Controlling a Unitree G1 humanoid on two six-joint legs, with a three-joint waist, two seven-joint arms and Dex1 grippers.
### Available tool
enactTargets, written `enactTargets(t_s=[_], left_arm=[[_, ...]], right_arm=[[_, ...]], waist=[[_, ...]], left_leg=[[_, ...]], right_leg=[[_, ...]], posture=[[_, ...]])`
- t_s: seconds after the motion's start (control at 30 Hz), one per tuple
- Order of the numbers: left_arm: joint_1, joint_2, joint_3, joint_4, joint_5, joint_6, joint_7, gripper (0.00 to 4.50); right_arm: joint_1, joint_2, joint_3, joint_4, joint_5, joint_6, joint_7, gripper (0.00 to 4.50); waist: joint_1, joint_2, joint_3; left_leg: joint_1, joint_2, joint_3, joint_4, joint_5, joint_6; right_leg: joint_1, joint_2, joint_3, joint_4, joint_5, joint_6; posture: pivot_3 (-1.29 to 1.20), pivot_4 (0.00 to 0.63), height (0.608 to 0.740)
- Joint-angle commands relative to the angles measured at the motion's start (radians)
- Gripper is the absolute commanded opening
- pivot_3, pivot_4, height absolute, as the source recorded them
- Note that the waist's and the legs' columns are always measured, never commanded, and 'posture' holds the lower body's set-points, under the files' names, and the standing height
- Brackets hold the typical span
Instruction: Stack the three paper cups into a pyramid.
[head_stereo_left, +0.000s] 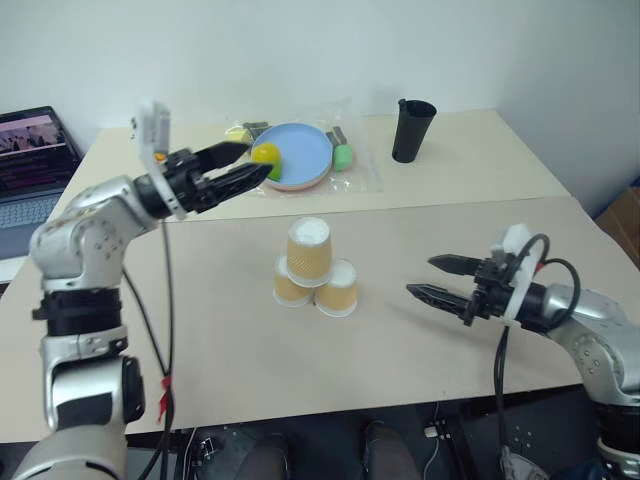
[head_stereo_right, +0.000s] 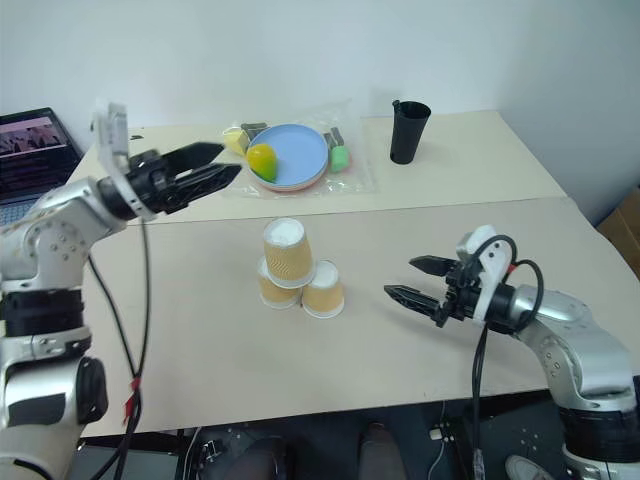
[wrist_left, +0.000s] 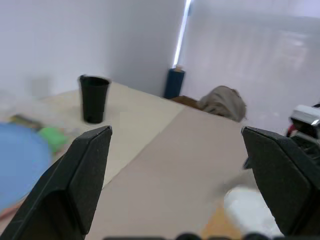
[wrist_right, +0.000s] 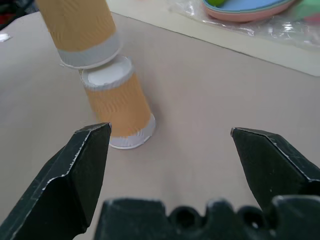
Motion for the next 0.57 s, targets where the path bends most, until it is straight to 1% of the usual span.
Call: enactTargets(t_s=[0.03,0.23,0.37,0.47,0.57], left_arm=[[0.063,0.026,0.086,-0.07,0.01,-0.017,0.098,4.42],[0.166,-0.024,0.135,-0.106,0.024,-0.051,0.24,4.42],[0.233,-0.081,0.161,-0.157,0.033,-0.092,0.328,4.42],[0.308,-0.121,0.153,-0.19,0.04,-0.107,0.366,4.42],[0.382,-0.138,0.122,-0.185,0.068,-0.127,0.379,4.42]], right_arm=[[-0.02,0.031,-0.127,0.005,-0.021,-0.056,-0.127,4.5],[-0.028,0.077,-0.244,0.056,-0.008,-0.078,-0.25,4.5],[0.008,0.107,-0.27,0.043,-0.005,-0.097,-0.281,4.5],[0.035,0.147,-0.272,0.076,-0.059,-0.145,-0.348,4.5],[0.042,0.182,-0.276,0.09,-0.066,-0.168,-0.386,4.5]], waist=[[0.003,0.0,0.0],[0.019,0.0,0.0],[0.015,0.0,0.0],[0.01,0.0,0.0],[0.005,0.0,0.0]], left_leg=[[0.0,0.0,0.0,0.0,0.0,0.0],[0.001,0.0,0.0,0.0,0.0,0.0],[0.001,0.0,0.0,0.0,0.0,0.0],[0.001,0.0,0.0,0.0,0.0,0.0],[0.002,0.0,0.001,0.0,0.0,0.0]], right_leg=[[0.0,0.0,0.0,0.0,0.0,0.0],[0.002,0.0,-0.001,0.0,0.001,0.0],[0.002,0.0,-0.001,-0.001,0.001,0.0],[0.002,0.0,0.0,-0.001,0.001,0.0],[0.002,0.0,0.001,0.0,0.001,-0.001]], posture=[[0.0,0.15,0.72],[0.0,0.15,0.72],[0.0,0.15,0.72],[0.0,0.15,0.72],[0.0,0.15,0.72]])
